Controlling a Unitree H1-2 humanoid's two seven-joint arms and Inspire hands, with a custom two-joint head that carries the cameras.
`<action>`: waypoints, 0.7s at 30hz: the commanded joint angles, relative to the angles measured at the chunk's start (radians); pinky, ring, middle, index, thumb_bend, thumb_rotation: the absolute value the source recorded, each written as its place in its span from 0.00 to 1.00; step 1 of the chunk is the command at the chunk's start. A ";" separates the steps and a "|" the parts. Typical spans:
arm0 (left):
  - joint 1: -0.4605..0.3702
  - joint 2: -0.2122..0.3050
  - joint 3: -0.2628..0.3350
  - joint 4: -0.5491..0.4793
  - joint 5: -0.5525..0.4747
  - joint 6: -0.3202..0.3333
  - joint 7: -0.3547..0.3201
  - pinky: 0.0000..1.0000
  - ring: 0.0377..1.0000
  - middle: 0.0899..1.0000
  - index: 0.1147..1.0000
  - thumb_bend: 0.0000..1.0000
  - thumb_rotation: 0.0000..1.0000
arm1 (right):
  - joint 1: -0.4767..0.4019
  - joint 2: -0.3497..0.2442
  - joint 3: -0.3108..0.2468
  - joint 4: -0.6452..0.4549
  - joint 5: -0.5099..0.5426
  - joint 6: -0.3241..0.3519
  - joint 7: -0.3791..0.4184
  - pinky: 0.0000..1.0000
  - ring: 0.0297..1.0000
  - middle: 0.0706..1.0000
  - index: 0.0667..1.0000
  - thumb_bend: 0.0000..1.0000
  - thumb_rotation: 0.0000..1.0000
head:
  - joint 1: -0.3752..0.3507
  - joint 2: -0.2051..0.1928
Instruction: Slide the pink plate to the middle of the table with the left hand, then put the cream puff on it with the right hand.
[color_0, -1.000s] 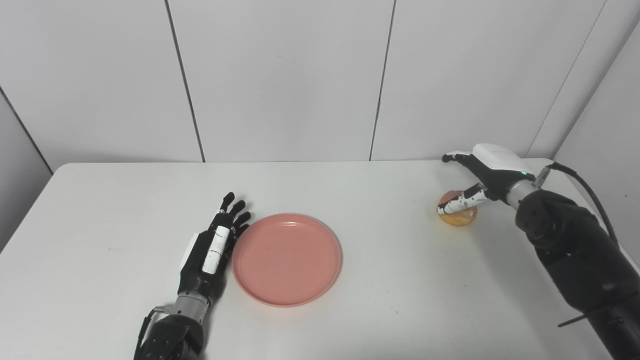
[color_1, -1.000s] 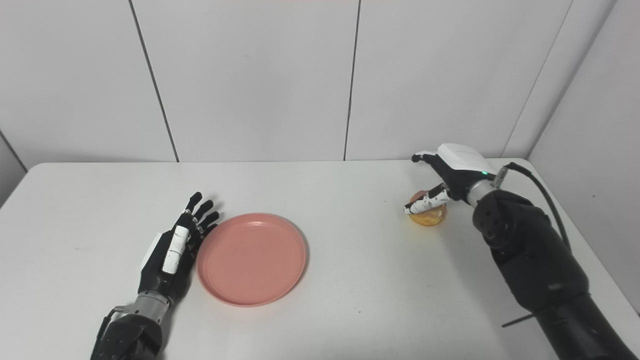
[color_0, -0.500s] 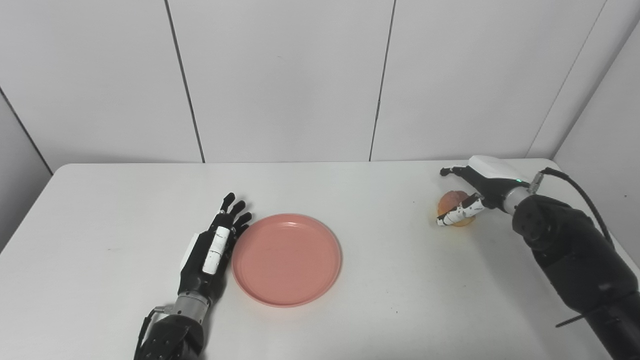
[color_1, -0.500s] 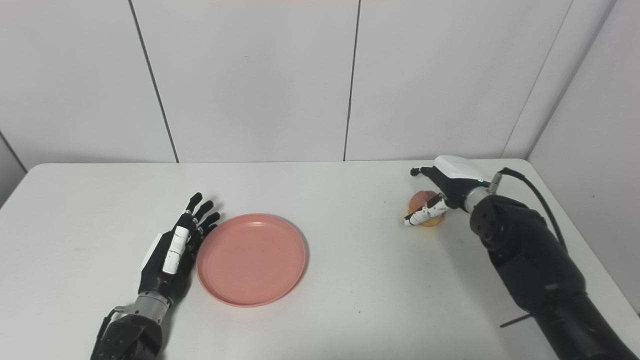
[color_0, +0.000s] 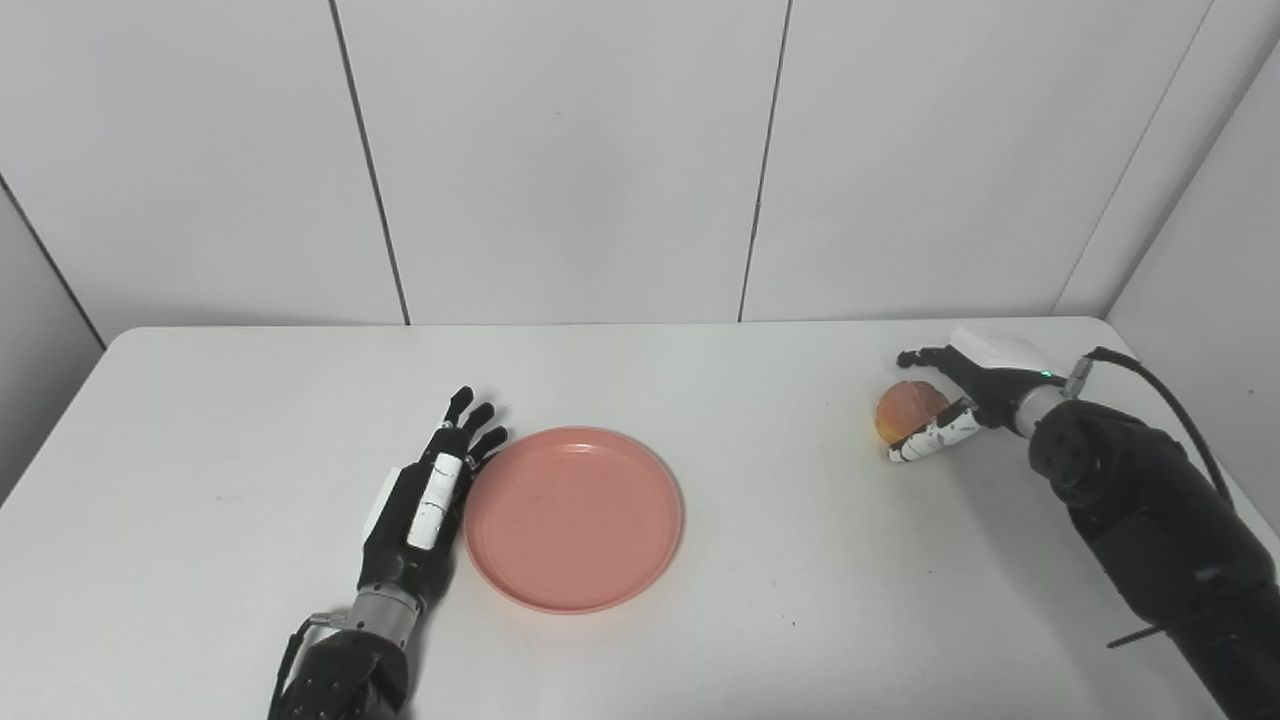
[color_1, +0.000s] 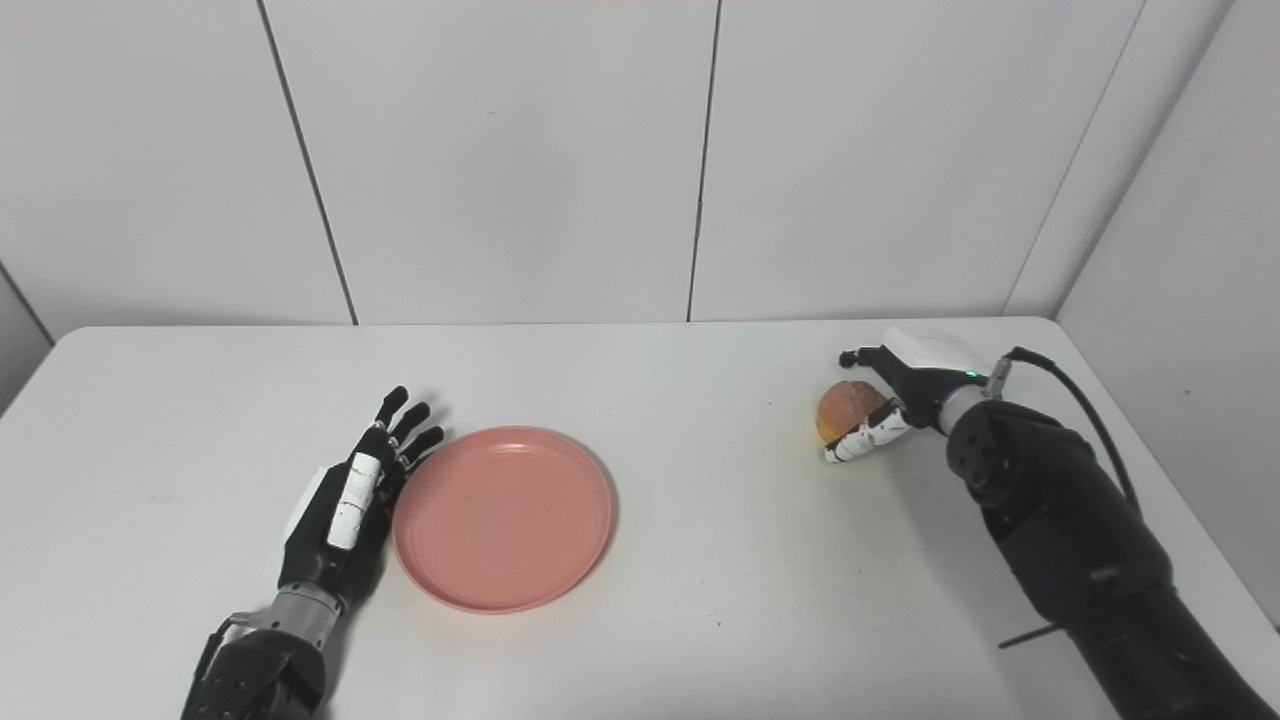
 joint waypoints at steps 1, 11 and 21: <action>0.000 -0.004 -0.005 -0.027 0.005 0.006 0.000 0.91 0.92 0.97 1.00 0.89 0.85 | -0.048 -0.034 -0.010 -0.005 0.003 -0.021 -0.039 0.73 0.83 0.85 0.81 1.00 0.33 | 0.002 0.000; 0.002 -0.004 -0.008 -0.029 0.009 0.010 0.001 0.92 0.91 0.95 1.00 0.90 0.86 | -0.009 -0.004 -0.045 0.032 0.049 -0.115 -0.243 0.51 0.60 0.68 0.72 0.88 0.11 | 0.008 0.001; 0.002 -0.010 -0.006 -0.024 0.007 0.006 0.004 0.93 0.91 0.96 1.00 0.90 0.85 | -0.009 0.008 -0.055 0.097 0.082 -0.259 -0.422 0.41 0.42 0.49 0.63 0.53 0.00 | 0.013 0.002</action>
